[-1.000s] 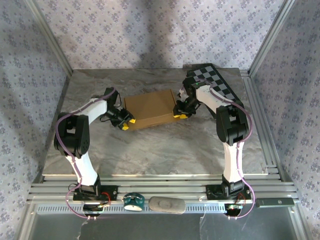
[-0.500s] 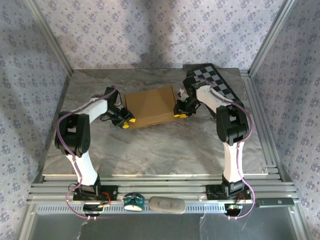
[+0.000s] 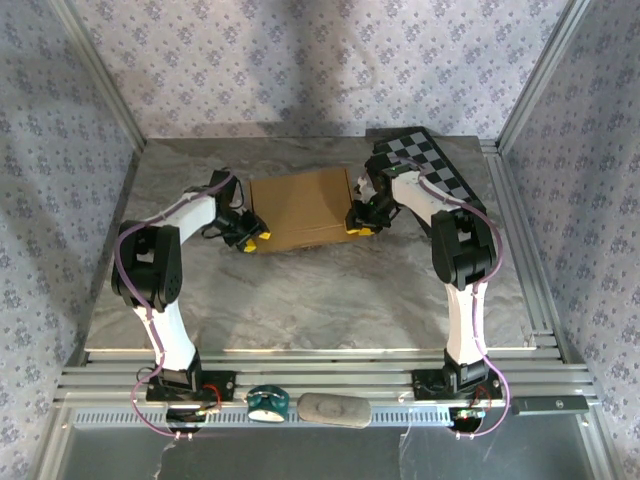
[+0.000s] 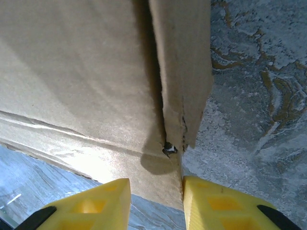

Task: Fold the paper box

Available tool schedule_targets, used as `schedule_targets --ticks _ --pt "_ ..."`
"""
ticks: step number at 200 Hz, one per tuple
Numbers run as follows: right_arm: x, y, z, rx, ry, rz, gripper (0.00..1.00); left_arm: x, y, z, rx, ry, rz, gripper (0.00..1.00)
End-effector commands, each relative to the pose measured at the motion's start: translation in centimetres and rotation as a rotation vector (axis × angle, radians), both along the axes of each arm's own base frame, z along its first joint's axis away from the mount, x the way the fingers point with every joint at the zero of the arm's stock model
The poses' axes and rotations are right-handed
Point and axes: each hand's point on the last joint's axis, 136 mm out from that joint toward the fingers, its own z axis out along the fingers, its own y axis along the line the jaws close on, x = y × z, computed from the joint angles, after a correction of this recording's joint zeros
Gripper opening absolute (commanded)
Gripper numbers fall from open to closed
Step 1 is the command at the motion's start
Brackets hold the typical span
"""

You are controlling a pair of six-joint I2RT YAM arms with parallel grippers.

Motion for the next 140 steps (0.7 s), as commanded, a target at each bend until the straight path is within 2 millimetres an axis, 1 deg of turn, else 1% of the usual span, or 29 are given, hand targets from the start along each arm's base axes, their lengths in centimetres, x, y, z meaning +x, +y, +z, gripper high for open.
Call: schedule_targets --ticks 1,20,46,98,140 --pt "0.2 1.3 0.9 0.054 -0.001 0.026 0.34 0.5 -0.6 2.0 -0.019 -0.017 -0.005 0.43" --pt "0.4 1.3 0.7 0.056 0.001 0.023 0.34 0.9 -0.4 2.6 -0.016 -0.027 -0.003 0.45" --pt "0.6 1.4 0.7 0.06 0.0 0.021 0.34 1.7 0.3 3.0 -0.013 -0.044 0.009 0.47" --pt "1.1 1.1 1.0 0.062 -0.004 0.011 0.34 3.0 0.8 4.0 0.003 -0.062 0.007 0.47" --pt "1.3 1.2 0.9 0.065 -0.003 0.003 0.34 3.4 0.7 3.4 -0.005 -0.047 0.002 0.46"
